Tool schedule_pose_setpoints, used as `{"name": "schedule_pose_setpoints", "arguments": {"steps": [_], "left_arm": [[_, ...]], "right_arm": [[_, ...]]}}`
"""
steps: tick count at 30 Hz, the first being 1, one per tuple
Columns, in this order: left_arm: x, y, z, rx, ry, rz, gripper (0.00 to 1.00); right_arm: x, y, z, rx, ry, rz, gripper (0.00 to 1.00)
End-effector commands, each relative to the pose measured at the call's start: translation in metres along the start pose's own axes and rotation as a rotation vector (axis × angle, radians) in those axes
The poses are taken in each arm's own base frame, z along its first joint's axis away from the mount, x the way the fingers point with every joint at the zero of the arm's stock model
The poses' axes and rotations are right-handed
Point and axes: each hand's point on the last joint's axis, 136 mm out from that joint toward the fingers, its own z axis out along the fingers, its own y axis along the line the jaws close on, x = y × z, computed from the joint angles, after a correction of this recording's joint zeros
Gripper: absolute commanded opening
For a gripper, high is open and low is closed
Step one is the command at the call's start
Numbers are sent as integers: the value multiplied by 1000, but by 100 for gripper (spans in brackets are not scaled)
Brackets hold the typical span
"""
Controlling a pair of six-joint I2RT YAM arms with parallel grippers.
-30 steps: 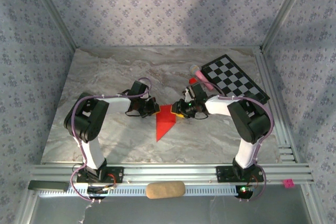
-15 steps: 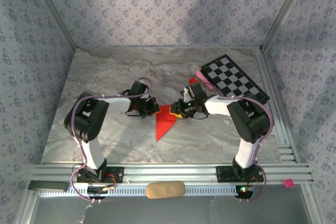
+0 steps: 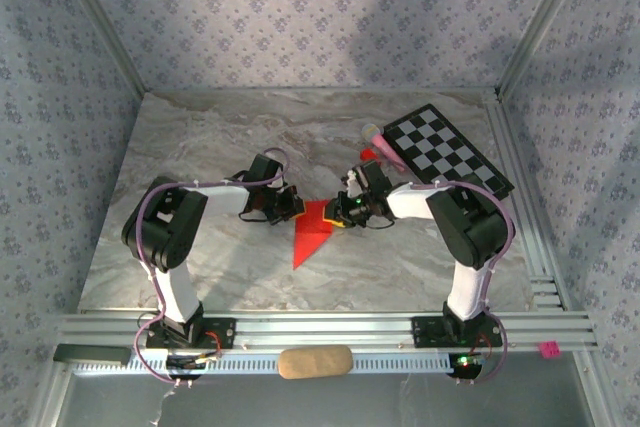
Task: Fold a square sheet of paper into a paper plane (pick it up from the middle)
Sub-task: Fold the wing for the fifth time at the center of the table.
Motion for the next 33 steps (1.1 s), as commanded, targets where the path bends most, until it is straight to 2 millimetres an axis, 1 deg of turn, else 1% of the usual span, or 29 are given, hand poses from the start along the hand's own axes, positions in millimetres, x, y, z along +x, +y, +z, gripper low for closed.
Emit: {"name": "schedule_pose_setpoints", "arguments": {"steps": [1,6,8,9,11,14,15,18,22,25,30,33], "left_arm": [[6,0,3,6,25,16,3],[6,-2,1,10,21,15,5],[5,-11,-5,35,12,28,8],[4,-16,-10,45,0,38,10],[0,-26,-23,58,-39,71,18],[-6,-36,-42,52,-103,136,37],[-6,-37,-46,45,-117,155,40],[-4,-40,-56,16,-155,222,43],[13,-43,-58,-38,-180,359,43],[34,-43,-53,-131,-183,520,43],[66,-38,-36,-276,-162,751,44],[75,-34,-30,-375,-182,863,47]], "right_arm": [[-6,12,1,-37,-4,-24,19],[-6,11,1,-47,-12,-17,10],[-5,10,0,-43,-17,-8,5],[-6,11,-2,-41,-24,-6,5],[-9,11,-6,-32,-50,2,4],[-17,14,-15,-22,-110,34,2],[-20,13,-19,-14,-131,56,1],[-28,5,-31,15,-204,163,1],[-31,-1,-44,14,-291,303,1],[-30,0,-46,-10,-302,356,0],[-28,3,-44,-30,-284,371,0],[-30,6,-45,-40,-281,367,0]]}}
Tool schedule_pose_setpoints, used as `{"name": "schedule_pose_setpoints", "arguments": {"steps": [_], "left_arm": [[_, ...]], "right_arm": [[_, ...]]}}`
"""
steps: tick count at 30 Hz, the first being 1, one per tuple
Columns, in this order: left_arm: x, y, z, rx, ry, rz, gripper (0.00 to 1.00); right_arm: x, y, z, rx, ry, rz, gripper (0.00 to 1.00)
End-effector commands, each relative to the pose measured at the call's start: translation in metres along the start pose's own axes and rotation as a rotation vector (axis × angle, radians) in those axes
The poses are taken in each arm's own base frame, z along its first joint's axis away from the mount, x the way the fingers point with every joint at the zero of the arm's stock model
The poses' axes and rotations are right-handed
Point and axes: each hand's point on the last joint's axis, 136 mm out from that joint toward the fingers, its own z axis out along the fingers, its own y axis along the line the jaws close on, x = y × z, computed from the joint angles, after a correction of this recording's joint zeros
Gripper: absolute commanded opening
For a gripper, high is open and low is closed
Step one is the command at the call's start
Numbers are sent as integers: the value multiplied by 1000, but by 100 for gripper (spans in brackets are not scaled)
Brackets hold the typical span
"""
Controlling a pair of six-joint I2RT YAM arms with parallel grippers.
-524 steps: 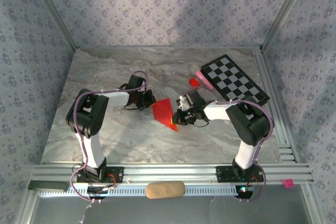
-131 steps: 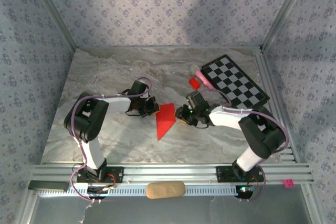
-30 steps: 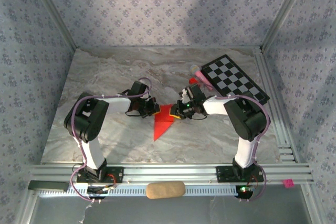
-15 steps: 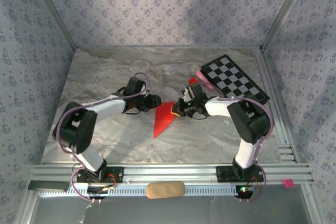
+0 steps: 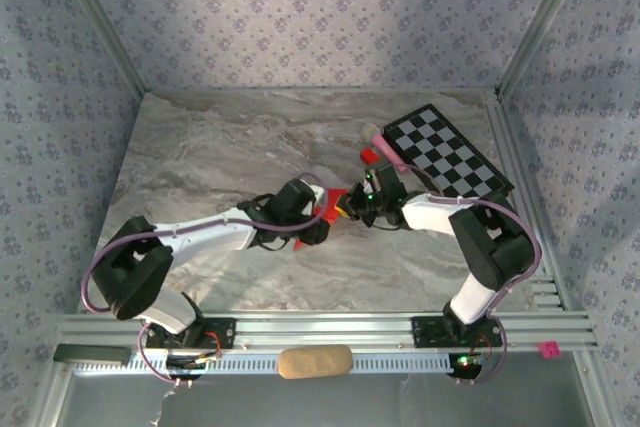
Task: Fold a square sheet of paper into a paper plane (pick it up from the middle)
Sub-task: Fold the wing for the fifth time at the center of the table.
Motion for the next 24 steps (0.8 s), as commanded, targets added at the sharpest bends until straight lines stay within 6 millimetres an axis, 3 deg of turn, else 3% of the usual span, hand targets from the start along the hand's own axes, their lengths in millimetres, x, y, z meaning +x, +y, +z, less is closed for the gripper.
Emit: {"name": "schedule_pose_setpoints", "arguments": {"steps": [1,10,24], "left_arm": [[14,19,6,-195,14,174,47],[15,21,18,-380,19,318,47],[19,25,22,-423,21,346,29]], "right_arm": [[-5,10,-4,-29,-16,23,0],[-5,13,-7,-37,-18,31,0],[-5,14,-8,-40,-16,28,0]]}}
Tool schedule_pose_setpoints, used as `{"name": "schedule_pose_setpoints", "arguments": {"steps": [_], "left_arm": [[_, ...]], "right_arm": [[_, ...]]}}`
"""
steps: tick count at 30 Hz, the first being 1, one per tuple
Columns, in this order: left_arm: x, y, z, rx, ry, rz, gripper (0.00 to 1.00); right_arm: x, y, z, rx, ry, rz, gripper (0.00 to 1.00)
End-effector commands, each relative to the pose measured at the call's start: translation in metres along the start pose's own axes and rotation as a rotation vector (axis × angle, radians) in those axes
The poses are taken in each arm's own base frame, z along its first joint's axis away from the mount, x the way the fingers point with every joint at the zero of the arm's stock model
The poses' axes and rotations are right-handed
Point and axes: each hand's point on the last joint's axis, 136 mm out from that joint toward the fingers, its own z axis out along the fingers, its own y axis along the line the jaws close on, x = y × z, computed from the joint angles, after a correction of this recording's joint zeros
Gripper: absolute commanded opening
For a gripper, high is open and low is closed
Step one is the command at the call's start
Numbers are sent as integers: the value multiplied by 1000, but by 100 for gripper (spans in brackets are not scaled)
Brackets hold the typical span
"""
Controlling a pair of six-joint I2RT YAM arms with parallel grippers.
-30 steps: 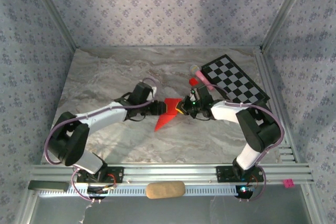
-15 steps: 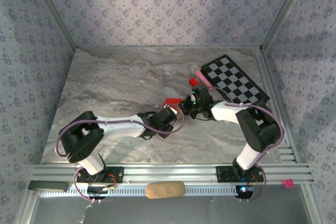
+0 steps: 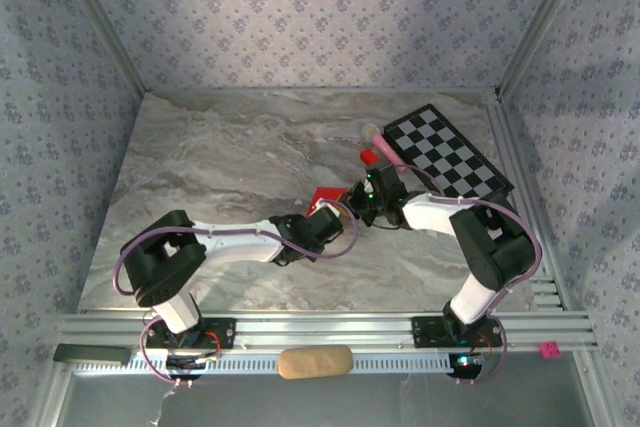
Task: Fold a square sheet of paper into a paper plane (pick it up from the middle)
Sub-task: Fold the wing for the fifth time at the center of the table.
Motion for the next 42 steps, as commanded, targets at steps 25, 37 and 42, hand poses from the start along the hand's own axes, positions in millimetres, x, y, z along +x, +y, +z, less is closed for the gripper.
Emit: {"name": "schedule_pose_setpoints", "arguments": {"steps": [25,37,42], "left_arm": [[1,-1,4,-27,9,22,17],[-3,-5,3,-3,-5,11,4],[-1,-9,5,35,10,-20,2]], "right_arm": [[-5,11,-9,-33,-15,-3,0],[-4,5,-10,-12,-13,-20,6],[-4,-3,-17,46,-21,-60,20]]}}
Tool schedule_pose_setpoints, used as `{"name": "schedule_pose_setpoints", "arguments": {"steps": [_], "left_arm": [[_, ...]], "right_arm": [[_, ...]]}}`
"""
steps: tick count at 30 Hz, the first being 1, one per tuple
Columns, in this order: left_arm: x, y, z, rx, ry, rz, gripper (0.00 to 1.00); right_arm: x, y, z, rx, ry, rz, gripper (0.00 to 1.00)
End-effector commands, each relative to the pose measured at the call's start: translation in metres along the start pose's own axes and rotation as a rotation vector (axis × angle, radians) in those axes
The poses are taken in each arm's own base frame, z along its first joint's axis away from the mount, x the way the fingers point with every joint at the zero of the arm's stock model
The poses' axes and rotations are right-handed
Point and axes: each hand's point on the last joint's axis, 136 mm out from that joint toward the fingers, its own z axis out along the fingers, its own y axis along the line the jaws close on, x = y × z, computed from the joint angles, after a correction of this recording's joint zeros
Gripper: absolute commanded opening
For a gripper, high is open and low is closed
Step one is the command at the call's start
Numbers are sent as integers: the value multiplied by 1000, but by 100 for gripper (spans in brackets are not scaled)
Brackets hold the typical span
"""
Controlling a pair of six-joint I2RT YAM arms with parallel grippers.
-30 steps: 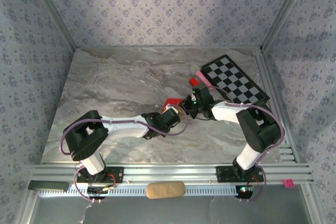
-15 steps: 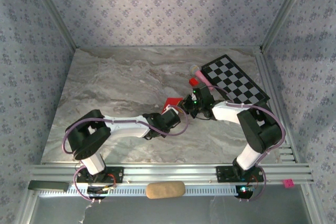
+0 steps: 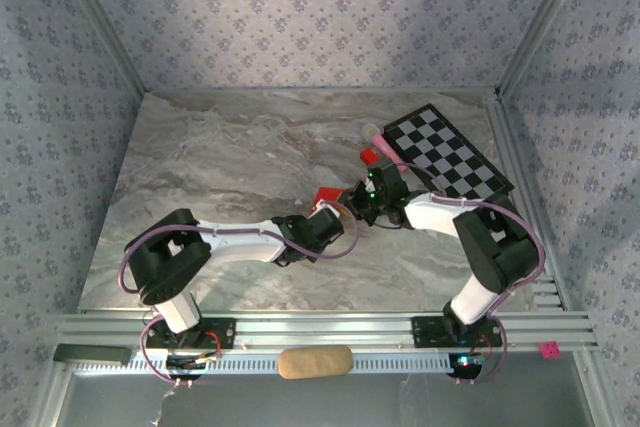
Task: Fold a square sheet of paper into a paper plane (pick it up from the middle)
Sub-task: Fold the wing for the fifth time at the center of the table.
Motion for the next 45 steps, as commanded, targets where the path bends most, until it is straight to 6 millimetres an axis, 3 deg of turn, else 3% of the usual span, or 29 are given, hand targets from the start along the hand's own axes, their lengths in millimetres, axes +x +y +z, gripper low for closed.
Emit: {"name": "schedule_pose_setpoints", "arguments": {"steps": [1,7,17,24,28,45], "left_arm": [[-5,-10,0,58,-1,-35,1],[-5,-17,5,152,36,-81,0],[-7,-25,9,314,80,-189,0],[-15,-35,7,473,108,-267,0],[-17,-39,9,568,128,-328,0],[-22,-48,15,833,196,-496,0]], "right_arm": [[-5,-6,-12,52,-29,-33,23],[-15,-20,-35,105,-78,-65,41],[-16,-32,-59,174,-97,-112,43],[-14,-25,-58,156,-123,-216,37],[-7,-15,-55,123,-113,-306,25],[31,-8,-21,-42,55,-355,6]]}}
